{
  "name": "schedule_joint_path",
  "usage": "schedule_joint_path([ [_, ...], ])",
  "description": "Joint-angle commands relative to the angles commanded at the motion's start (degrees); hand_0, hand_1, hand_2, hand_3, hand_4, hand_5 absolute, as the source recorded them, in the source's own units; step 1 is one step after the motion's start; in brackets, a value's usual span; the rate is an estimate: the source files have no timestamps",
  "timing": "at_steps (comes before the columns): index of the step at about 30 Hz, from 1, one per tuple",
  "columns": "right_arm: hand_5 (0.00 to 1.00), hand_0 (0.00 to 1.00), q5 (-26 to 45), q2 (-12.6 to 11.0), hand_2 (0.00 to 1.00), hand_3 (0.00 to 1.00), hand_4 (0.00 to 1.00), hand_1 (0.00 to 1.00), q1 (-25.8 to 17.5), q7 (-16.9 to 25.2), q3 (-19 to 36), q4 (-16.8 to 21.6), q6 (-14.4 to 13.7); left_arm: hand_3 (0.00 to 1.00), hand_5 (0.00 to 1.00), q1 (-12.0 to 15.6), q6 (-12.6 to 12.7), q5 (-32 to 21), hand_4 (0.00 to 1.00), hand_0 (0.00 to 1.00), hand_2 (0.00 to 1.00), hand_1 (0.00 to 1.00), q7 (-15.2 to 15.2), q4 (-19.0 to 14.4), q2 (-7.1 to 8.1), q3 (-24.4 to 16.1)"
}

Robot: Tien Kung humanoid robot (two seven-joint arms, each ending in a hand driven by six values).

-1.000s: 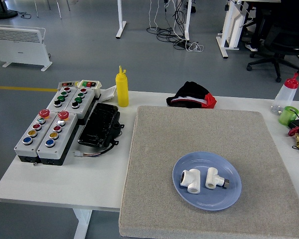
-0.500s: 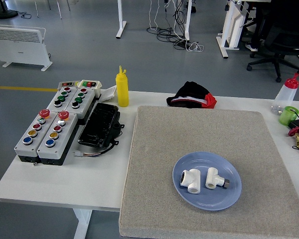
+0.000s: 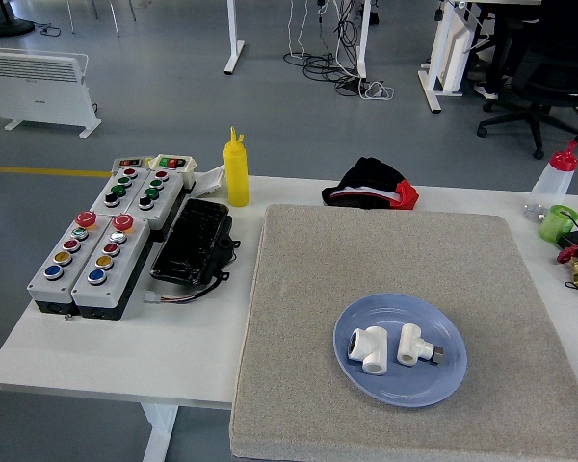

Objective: Pick pipe place plate twice

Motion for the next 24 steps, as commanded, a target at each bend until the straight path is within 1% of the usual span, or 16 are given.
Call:
schedule_joint_path([
  [3, 0.695, 0.798, 0.9, 0.2, 0.813, 0.792, 0.865, 0.761, 0.0, 0.6, 0.3, -0.1, 0.0, 0.617, 0.998, 0.0, 0.0, -0.1, 0.461, 0.582, 0.621, 0.578, -0.1, 0.0, 0.00, 0.0],
  [4, 0.718, 0.768, 1.2, 0.2, 0.802, 0.799, 0.843, 0.748, 0.0, 0.7, 0.4, -0.1, -0.1, 0.617, 0.998, 0.1, 0.0, 0.0, 0.459, 0.582, 0.620, 0.578, 0.0, 0.0, 0.00, 0.0],
  [9, 0.718, 0.768, 2.6, 0.1, 0.802, 0.799, 0.843, 0.748, -0.2, 0.5, 0.9, -0.2, 0.0, 0.617, 0.998, 0.1, 0.0, 0.0, 0.459, 0.582, 0.620, 0.578, 0.1, 0.0, 0.00, 0.0],
  [10, 0.720, 0.736, 3.1, 0.1, 0.733, 0.775, 0.812, 0.683, -0.2, 0.3, 1.0, -0.2, 0.2, 0.617, 0.998, 0.1, 0.0, 0.0, 0.460, 0.582, 0.620, 0.578, 0.1, -0.1, 0.00, 0.0],
  [15, 0.720, 0.736, 4.7, 0.2, 0.733, 0.775, 0.812, 0.683, -0.2, -0.6, 1.2, -0.2, 1.0, 0.617, 0.998, 0.1, 0.0, 0.1, 0.460, 0.582, 0.620, 0.578, 0.2, -0.1, 0.00, 0.0],
  [16, 0.716, 0.711, 4.7, 0.2, 0.652, 0.741, 0.782, 0.654, -0.2, -0.6, 1.2, -0.2, 1.0, 0.617, 0.998, 0.1, 0.1, 0.1, 0.461, 0.582, 0.620, 0.578, 0.2, -0.1, 0.00, 0.0],
  [21, 0.716, 0.711, 4.7, 0.3, 0.652, 0.741, 0.782, 0.654, -0.1, -0.6, 1.6, -0.3, 0.9, 0.617, 0.998, 0.1, 0.0, 0.1, 0.461, 0.582, 0.620, 0.578, 0.2, -0.1, 0.00, 0.0],
  [22, 0.713, 0.707, 4.7, 0.3, 0.632, 0.724, 0.758, 0.651, -0.1, -0.6, 1.6, -0.3, 0.9, 0.617, 0.998, 0.1, 0.0, 0.1, 0.461, 0.582, 0.620, 0.578, 0.2, -0.1, 0.00, 0.0],
  [24, 0.713, 0.707, 4.6, 0.3, 0.632, 0.724, 0.758, 0.651, -0.1, -0.9, 2.0, -0.4, 0.7, 0.617, 0.998, 0.0, 0.0, 0.1, 0.461, 0.582, 0.620, 0.578, 0.1, -0.1, 0.00, 0.0],
])
